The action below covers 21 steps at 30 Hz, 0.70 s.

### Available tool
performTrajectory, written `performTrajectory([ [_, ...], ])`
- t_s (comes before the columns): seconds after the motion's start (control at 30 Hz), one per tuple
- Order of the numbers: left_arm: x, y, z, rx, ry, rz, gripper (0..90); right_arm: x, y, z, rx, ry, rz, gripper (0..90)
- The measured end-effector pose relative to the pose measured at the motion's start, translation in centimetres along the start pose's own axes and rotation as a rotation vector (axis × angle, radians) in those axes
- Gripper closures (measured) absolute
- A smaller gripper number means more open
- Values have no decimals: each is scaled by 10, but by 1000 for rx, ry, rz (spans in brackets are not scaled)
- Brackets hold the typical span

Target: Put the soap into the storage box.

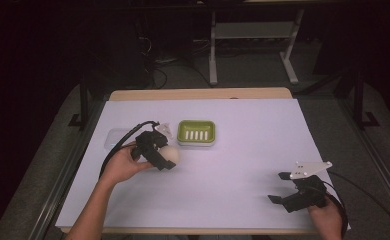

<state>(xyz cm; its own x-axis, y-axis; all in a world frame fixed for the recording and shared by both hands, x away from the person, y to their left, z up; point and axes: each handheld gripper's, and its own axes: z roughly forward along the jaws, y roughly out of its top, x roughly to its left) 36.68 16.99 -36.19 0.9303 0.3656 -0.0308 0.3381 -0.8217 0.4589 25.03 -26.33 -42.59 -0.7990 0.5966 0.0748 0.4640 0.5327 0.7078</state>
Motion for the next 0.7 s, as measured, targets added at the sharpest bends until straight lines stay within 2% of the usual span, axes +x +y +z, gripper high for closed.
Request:
performTrajectory([
  [0.03,1,7,-1,2,-3,10,226,0,0,0,-1,0,0,135],
  [0.13,4,16,-1,2,-8,14,226,0,1,-1,-7,-1,-3,135],
  [0.47,11,38,2,24,-2,38,226,0,1,-1,-13,-1,1,135],
  [0.7,19,53,2,17,5,32,226,0,0,-2,-20,-3,4,135],
])
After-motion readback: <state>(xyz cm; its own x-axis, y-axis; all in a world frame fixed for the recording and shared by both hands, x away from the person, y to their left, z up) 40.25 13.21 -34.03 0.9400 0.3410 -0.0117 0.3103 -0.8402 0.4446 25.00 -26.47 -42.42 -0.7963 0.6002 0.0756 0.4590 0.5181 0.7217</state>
